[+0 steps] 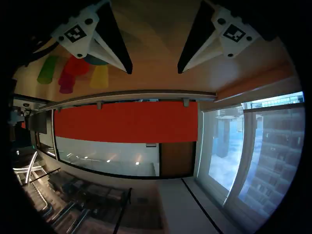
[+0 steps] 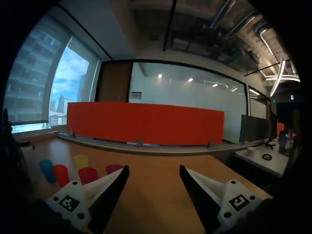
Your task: Pour water
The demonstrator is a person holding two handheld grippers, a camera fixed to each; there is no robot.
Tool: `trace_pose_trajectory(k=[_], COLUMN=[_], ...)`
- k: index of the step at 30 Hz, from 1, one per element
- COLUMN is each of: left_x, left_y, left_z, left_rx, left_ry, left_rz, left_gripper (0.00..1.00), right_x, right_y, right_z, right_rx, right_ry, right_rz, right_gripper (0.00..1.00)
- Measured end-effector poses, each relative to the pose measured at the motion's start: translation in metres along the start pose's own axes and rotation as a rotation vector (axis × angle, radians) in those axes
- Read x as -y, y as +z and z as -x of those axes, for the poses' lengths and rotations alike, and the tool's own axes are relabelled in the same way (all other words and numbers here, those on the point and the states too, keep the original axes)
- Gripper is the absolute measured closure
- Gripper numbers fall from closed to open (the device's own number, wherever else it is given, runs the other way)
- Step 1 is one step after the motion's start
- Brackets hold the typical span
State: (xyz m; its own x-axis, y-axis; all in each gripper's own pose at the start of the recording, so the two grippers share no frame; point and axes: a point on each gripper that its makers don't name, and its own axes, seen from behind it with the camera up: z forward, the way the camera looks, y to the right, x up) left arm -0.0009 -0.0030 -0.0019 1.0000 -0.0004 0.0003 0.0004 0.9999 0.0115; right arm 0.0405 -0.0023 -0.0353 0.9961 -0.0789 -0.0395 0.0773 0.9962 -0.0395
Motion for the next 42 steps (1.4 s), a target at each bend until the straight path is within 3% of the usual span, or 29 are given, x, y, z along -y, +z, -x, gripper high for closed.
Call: trace_pose_trajectory(k=[5,15,27,42], left_x=[0.000,0.000,0.001,0.001], left_y=[0.000,0.000,0.000,0.001], left_z=[0.000,0.000,0.001,0.001], left_rx=[0.000,0.000,0.000,0.000], left_ry=[-0.001,0.000,0.000,0.000], left_rz=[0.000,0.000,0.000,0.000], left_gripper=[0.15,0.15,0.15,0.15], right_x=[-0.001,0.003,0.003,0.006], right_y=[0.004,0.015,0.027,0.033], right_z=[0.003,0.009,0.042,0.052], right_rx=[-0.038,-0.105,-0.073,-0.066], right_ry=[-0.004,0.046,0.061,0.072], right_rz=[0.006,0.004,-0.004,-0.012], right_gripper=[0.00,0.00,0.00,0.00])
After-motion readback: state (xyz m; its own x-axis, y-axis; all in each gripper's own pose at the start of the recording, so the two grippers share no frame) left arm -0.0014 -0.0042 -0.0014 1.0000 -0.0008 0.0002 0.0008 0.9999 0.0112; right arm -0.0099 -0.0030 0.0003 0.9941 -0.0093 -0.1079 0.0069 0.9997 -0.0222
